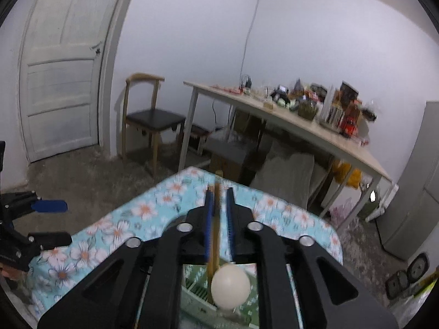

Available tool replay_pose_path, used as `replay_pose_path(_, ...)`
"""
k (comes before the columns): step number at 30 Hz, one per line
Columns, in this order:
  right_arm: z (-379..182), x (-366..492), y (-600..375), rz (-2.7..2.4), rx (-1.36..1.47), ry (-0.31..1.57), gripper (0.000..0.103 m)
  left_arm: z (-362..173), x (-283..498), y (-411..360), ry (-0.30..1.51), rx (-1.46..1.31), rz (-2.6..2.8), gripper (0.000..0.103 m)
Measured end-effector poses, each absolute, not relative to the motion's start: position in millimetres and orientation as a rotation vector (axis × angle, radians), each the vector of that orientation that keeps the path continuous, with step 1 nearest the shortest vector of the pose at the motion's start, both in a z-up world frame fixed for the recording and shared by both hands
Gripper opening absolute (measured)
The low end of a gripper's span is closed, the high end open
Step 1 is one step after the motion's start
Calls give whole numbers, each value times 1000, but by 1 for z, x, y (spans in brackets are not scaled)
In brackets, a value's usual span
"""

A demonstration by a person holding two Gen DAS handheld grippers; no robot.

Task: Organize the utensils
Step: 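Lower the right tool's chopstick into the green holder and open the right tool, then move both tools back down to the remaining chopsticks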

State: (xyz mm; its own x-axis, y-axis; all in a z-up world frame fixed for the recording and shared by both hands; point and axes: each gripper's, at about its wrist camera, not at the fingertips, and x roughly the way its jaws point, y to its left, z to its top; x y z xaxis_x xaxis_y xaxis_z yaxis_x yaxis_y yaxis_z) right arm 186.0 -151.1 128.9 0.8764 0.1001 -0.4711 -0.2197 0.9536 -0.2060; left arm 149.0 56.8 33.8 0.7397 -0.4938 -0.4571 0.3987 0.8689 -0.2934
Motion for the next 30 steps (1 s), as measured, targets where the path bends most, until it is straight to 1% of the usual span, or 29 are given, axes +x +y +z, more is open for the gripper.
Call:
replay_pose_path(1, 129, 184, -156, 170, -233, 480, 36, 34, 149, 56, 553, -180, -493, 71)
replay_pose_path(2, 131, 181, -160, 175, -206, 477, 43, 33, 150, 56, 555, -179, -494, 71)
replay_pose_path(7, 144, 158, -190, 178, -58, 444, 51, 31, 152, 50, 572, -169, -500, 71)
replay_pose_path(12, 147, 122, -230, 181, 156, 412, 55, 28, 153, 42, 584, -147, -514, 71)
replay_pose_path(17, 115, 98, -269, 112, 352, 489, 55, 23, 155, 31, 605, -124, -537, 71)
replay_pose_path(24, 5, 74, -315, 48, 778, 711, 54, 11, 156, 12, 653, -80, -568, 71)
replay_pose_path(26, -28, 72, -315, 20, 855, 796, 47, 8, 156, 7, 664, -69, -574, 71)
replay_pose_path(29, -60, 72, -319, -23, 935, 873, 36, 4, 154, 0, 678, -47, -584, 71)
replay_pose_path(30, -74, 74, -322, -43, 976, 900, 35, 2, 154, -2, 682, -39, -585, 71)
